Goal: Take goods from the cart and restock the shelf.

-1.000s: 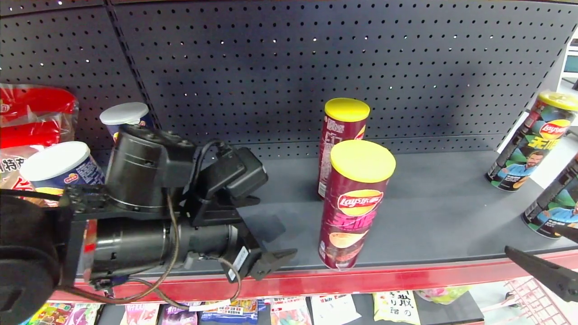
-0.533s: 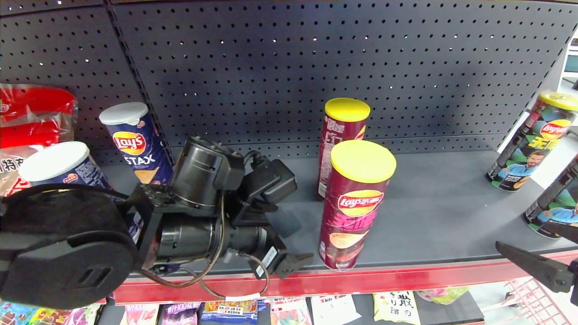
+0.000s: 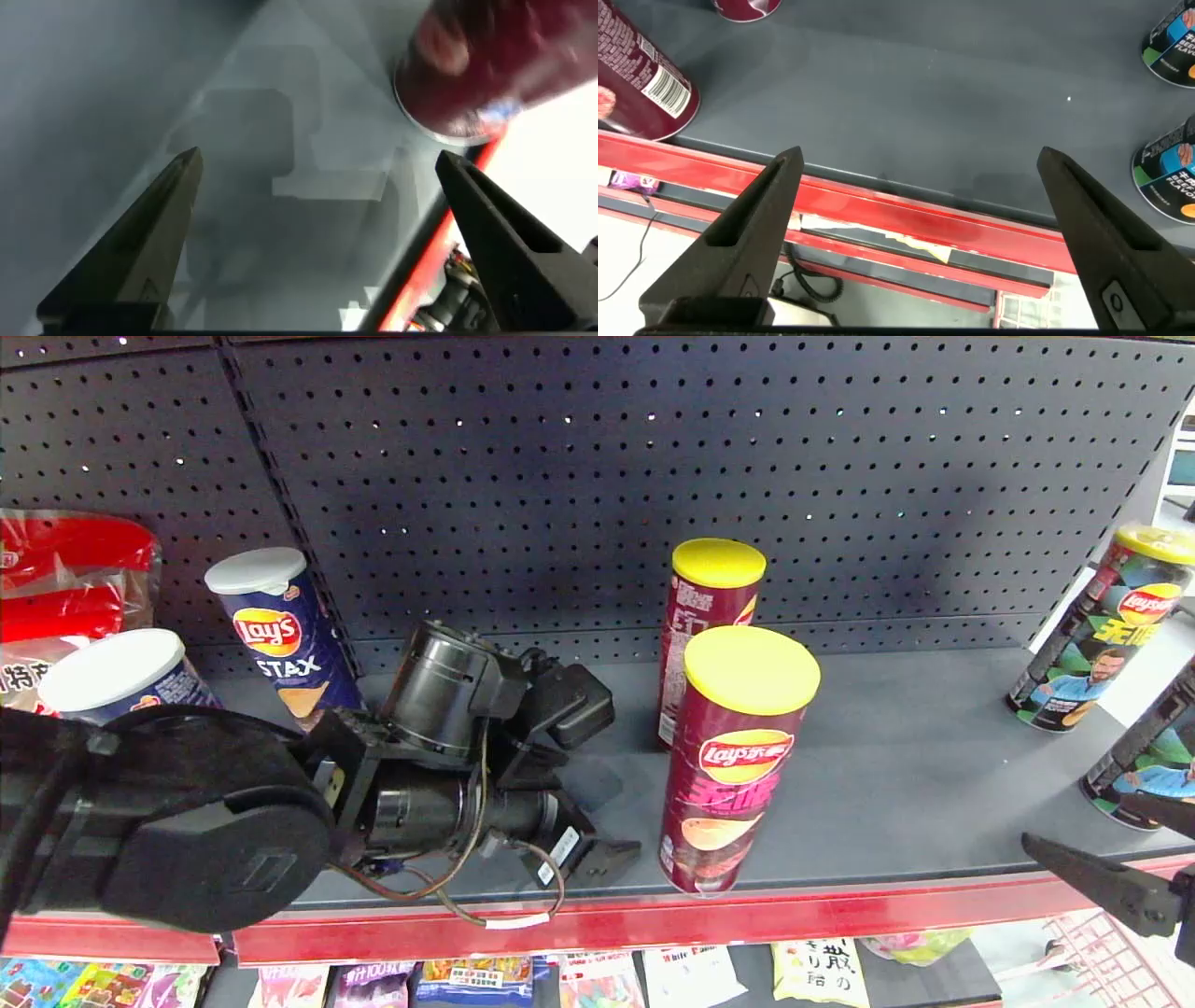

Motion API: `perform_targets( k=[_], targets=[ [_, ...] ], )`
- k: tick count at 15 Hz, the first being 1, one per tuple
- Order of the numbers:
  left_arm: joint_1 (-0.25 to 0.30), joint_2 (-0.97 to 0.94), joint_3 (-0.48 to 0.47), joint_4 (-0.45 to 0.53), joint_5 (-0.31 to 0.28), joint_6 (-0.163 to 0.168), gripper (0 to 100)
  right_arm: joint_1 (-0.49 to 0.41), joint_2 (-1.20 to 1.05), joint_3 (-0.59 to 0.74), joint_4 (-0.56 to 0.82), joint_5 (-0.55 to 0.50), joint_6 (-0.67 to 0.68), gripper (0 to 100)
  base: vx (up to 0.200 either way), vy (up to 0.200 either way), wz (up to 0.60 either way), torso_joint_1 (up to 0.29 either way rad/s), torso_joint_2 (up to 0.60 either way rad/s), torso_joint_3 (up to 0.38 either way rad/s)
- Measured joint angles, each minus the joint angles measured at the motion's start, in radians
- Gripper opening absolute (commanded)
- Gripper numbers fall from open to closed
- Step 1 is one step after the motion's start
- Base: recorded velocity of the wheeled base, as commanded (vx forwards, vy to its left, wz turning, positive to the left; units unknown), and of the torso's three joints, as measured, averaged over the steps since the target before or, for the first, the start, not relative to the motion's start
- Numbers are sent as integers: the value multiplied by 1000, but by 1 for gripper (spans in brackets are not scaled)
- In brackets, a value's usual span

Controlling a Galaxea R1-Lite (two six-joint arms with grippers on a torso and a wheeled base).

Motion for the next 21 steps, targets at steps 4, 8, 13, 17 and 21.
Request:
perform_targets(
  k=[4,8,13,17,21],
  targets=[
    [-3,49,-67,0,-1,0,100,-1,0,-1,0,-1,0,100,0,0,0,0,0,0],
    [-7,72,-80,0,-2,0,100,-2,-1,-2,2,-2,0,100,0,0,0,0,0,0],
    [-7,78,-86,0,-2,-1,100,-2,0,-1,2,-1,0,100,0,0,0,0,0,0],
    [-3,45,-39,0,2,-5,100,-1,1,1,2,3,0,100,0,0,0,0,0,0],
    [-2,-145,128,18,37,-30,100,0,14,5,7,3,0,100,0,0,0,0,0,0]
  ],
)
